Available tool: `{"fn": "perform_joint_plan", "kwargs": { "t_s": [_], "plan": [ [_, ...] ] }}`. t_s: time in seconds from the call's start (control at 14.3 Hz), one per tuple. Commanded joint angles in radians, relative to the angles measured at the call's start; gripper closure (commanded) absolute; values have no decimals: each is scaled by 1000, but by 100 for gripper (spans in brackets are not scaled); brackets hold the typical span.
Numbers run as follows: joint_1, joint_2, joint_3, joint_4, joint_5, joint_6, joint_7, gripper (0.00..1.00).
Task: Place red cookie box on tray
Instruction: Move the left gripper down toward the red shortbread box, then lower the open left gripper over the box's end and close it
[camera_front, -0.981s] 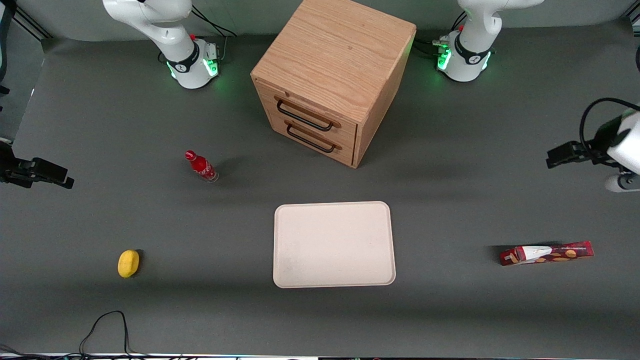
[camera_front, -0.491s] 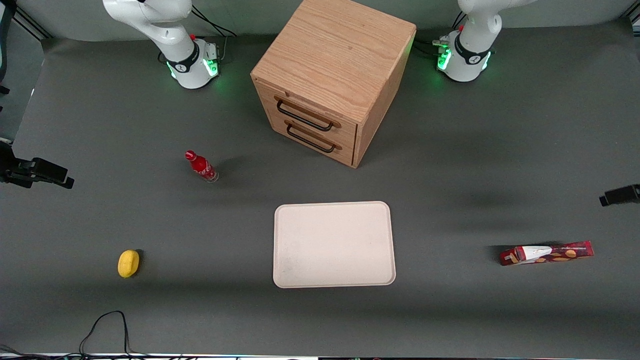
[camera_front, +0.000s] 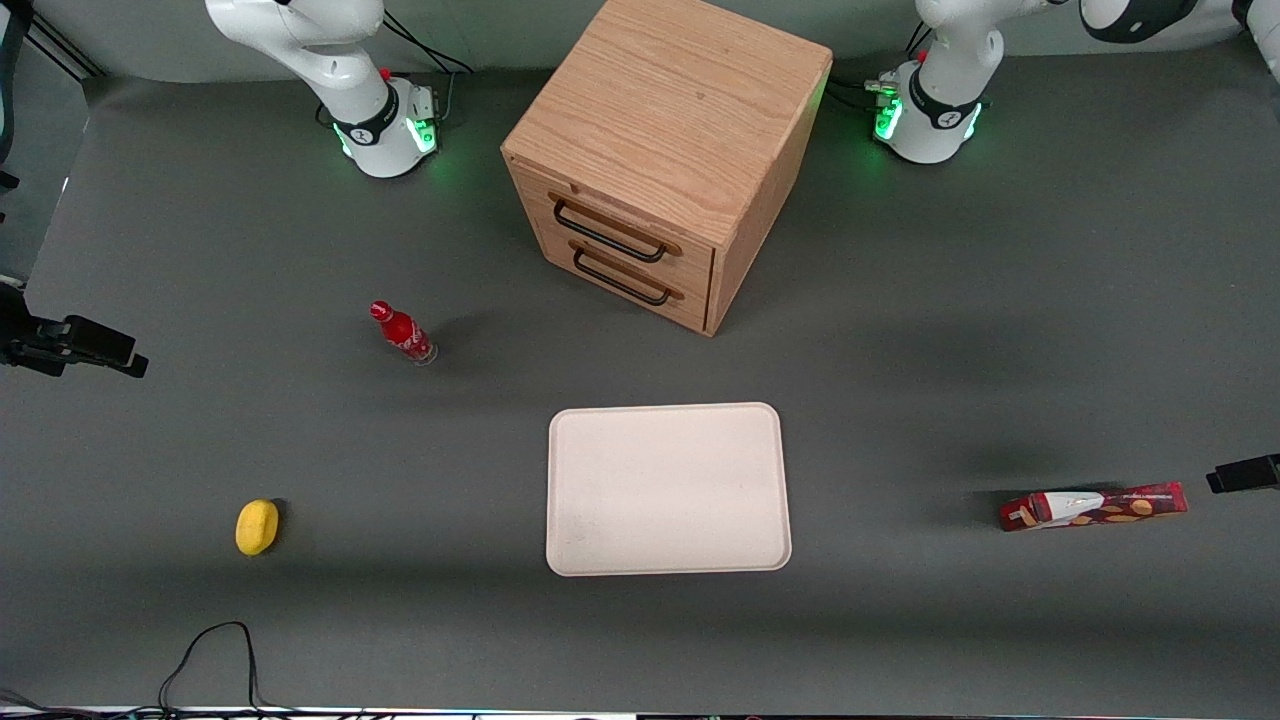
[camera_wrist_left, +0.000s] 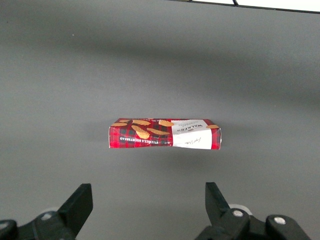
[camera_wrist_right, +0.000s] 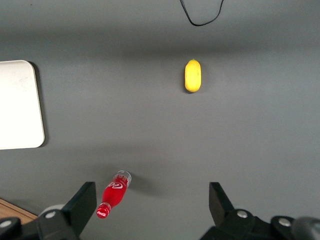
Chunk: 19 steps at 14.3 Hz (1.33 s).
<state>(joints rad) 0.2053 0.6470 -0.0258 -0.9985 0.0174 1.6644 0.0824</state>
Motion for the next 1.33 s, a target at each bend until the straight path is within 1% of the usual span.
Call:
{"fn": "perform_joint_plan", "kwargs": {
  "t_s": [0.0, 0.14, 0.28, 0.35, 0.56, 0.77, 0.84, 0.98, 1.26],
  "plan": [
    [-9, 20, 3, 49, 16, -18, -103, 0],
    [-9, 16, 0, 43, 10, -29, -347, 0],
    [-9, 10, 0, 35, 7, -34, -539, 0],
    [-6, 10, 0, 26, 7, -40, -664, 0],
    [5, -1, 0, -20, 4, -48, -1147, 0],
    [11, -7, 1, -52, 9, -34, -1442, 0],
    [11, -7, 1, -71, 12, -20, -1489, 0],
    [9, -4, 1, -116, 13, 17, -1507, 0],
    [9, -3, 1, -262, 7, 196, -1520, 0]
  ]
}}
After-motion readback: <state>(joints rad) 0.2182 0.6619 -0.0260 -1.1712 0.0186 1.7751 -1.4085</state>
